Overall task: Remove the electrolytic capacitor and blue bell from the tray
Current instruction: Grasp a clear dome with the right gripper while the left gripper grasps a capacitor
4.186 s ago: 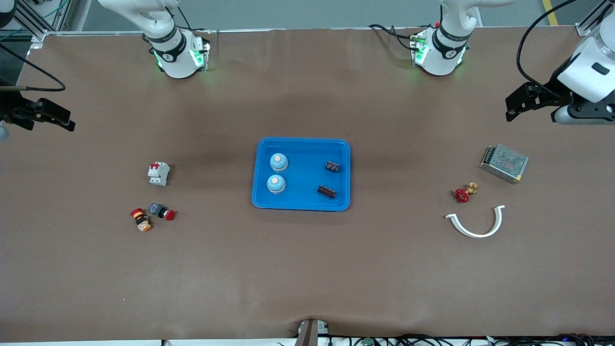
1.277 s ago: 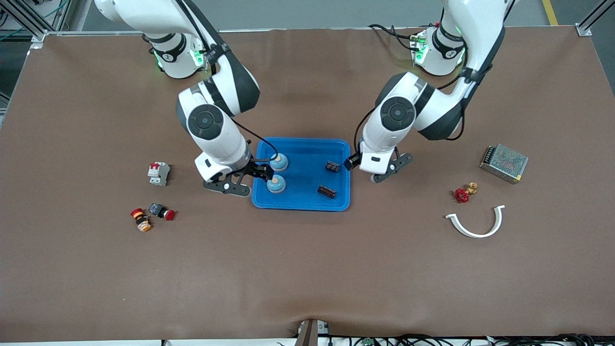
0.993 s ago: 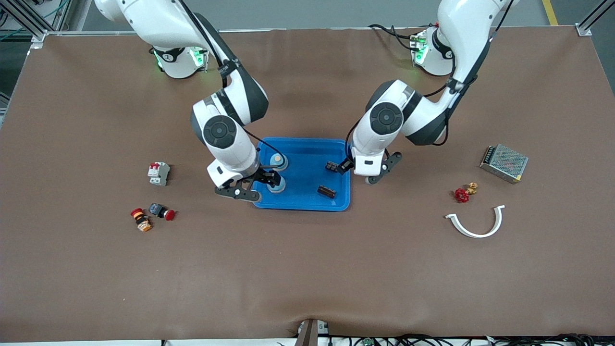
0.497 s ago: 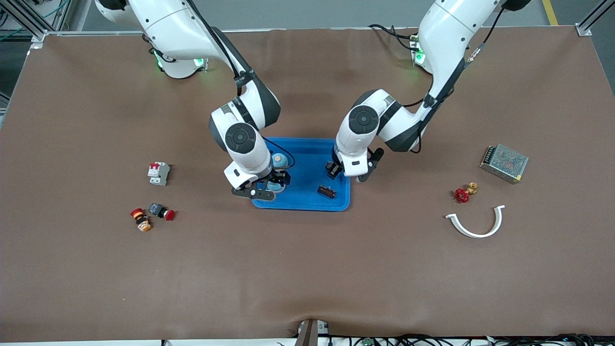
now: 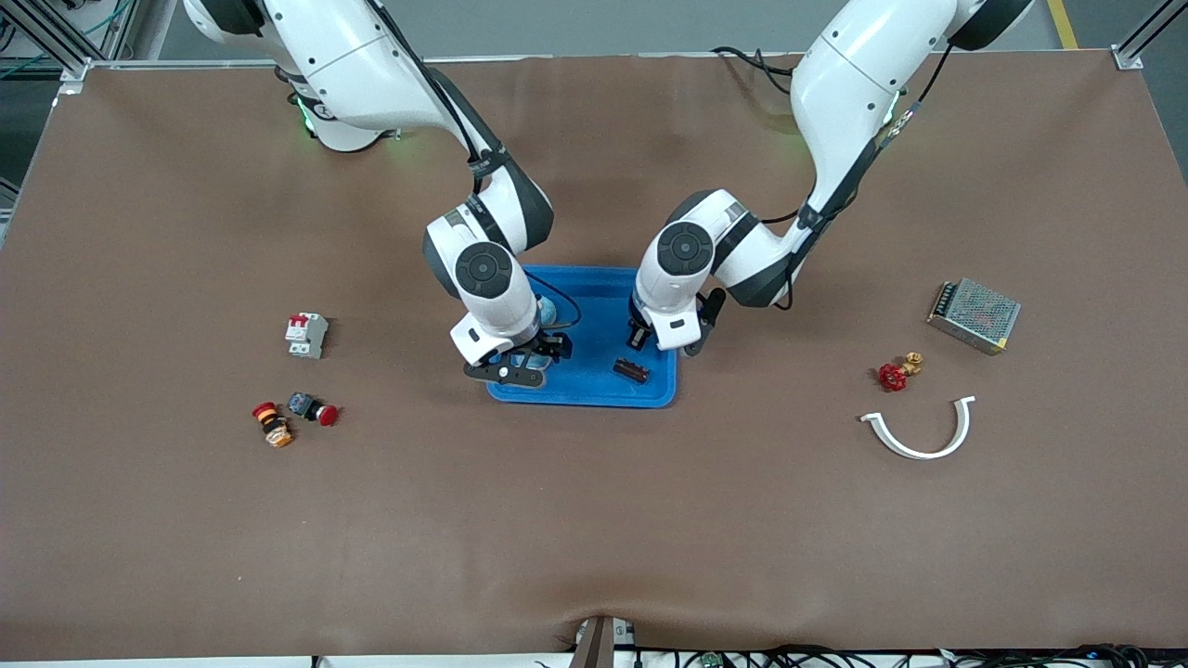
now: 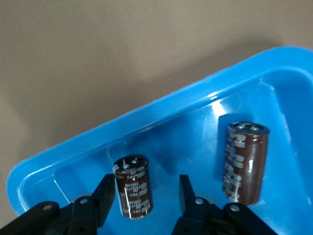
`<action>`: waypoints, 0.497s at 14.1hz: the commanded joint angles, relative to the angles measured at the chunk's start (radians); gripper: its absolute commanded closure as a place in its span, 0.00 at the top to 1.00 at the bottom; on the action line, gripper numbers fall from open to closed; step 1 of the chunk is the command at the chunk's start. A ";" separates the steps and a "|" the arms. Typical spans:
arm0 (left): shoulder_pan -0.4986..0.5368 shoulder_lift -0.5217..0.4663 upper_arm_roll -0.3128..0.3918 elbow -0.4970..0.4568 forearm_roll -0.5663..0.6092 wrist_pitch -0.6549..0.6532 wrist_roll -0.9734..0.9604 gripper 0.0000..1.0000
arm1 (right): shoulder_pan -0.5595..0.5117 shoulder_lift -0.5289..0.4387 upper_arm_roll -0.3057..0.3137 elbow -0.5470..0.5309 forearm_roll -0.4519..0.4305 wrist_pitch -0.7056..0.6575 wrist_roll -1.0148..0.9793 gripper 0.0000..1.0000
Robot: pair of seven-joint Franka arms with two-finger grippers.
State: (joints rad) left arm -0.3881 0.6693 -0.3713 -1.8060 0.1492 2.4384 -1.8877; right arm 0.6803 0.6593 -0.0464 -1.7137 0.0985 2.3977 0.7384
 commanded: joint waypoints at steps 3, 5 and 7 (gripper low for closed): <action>-0.015 0.018 0.008 0.014 0.024 0.001 -0.033 0.50 | 0.016 0.029 -0.012 0.009 0.006 0.030 0.018 1.00; -0.015 0.023 0.008 0.014 0.026 0.001 -0.030 0.26 | 0.016 0.036 -0.012 0.009 0.006 0.038 0.018 1.00; -0.017 0.015 0.009 0.016 0.029 -0.009 -0.018 0.00 | 0.016 0.045 -0.012 0.009 0.006 0.043 0.018 1.00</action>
State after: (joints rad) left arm -0.3934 0.6844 -0.3694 -1.8056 0.1509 2.4379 -1.8884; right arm 0.6815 0.6905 -0.0465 -1.7136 0.0985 2.4289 0.7385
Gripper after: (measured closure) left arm 0.652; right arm 0.000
